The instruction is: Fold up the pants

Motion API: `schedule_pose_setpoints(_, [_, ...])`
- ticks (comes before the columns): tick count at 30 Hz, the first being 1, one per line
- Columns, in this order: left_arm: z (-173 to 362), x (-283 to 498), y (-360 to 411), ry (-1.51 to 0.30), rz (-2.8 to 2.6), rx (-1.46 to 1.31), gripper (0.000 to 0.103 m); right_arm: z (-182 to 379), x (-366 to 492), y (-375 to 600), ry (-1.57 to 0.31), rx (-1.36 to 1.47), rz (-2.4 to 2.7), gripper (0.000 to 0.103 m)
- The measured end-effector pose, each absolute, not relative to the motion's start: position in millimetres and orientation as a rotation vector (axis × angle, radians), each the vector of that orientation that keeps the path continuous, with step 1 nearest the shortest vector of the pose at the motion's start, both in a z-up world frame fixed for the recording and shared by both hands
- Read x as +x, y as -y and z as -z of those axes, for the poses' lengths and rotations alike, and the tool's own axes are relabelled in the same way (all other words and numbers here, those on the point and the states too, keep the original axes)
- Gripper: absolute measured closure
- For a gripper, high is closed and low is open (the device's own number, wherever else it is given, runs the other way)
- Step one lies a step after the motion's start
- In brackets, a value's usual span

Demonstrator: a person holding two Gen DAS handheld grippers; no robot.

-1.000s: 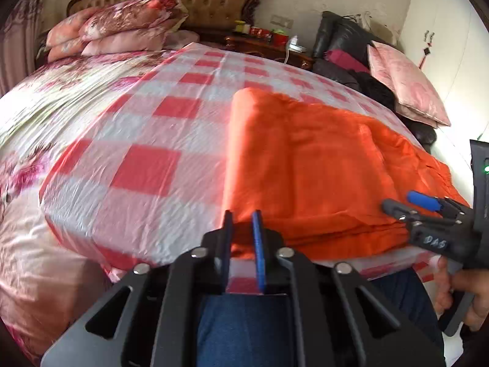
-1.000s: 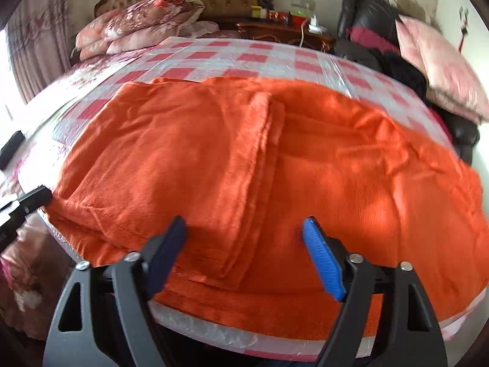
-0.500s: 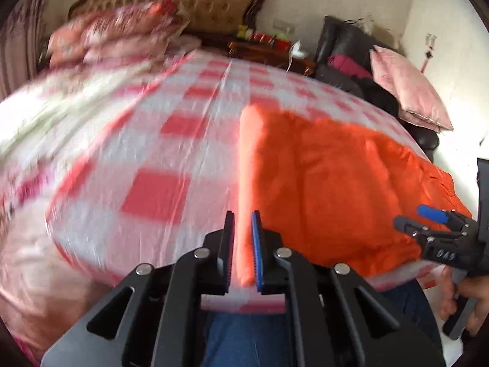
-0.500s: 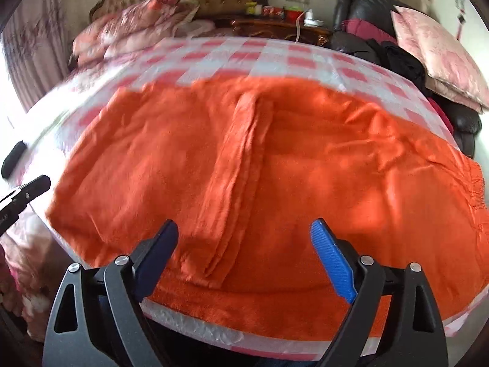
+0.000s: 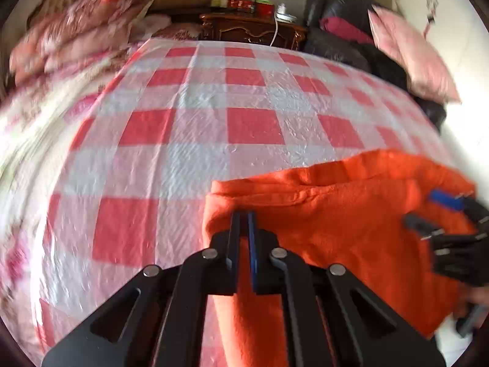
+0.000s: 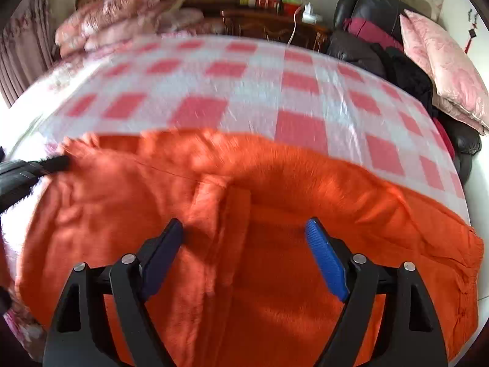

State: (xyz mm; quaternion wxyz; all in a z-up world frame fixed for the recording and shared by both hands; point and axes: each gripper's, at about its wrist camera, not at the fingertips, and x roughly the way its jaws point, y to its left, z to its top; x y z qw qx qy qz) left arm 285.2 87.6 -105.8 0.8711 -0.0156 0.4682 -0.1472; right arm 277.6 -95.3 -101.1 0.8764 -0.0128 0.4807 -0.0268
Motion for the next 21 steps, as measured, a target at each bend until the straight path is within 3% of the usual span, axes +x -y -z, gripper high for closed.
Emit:
schedule_pose_setpoints(3, [94, 255, -124, -0.91, 0.291, -0.179, 0.09, 104, 274, 99, -0.976, -0.035, 0.05, 0.015])
schedule_pose_setpoints(8, [110, 176, -176, -0.886, 0.343, -0.464, 0.074, 90, 265, 104, -0.945, -0.022, 0.117, 0.015])
schedule_pose_setpoints(12, [136, 139, -193, -0.924, 0.415, -0.684, 0.073, 62, 249, 78, -0.892, 0.009, 0.021, 0.015])
schedule_pose_setpoints(18, [147, 132, -195, -0.948, 0.478, -0.802, 0.073, 68, 237, 22, -0.992, 0.071, -0.205, 0.034])
schedule_pose_setpoints(21, [155, 134, -196, -0.97, 0.502, -0.897, 0.076, 86, 231, 3, -1.044, 0.031, -0.217, 0.036])
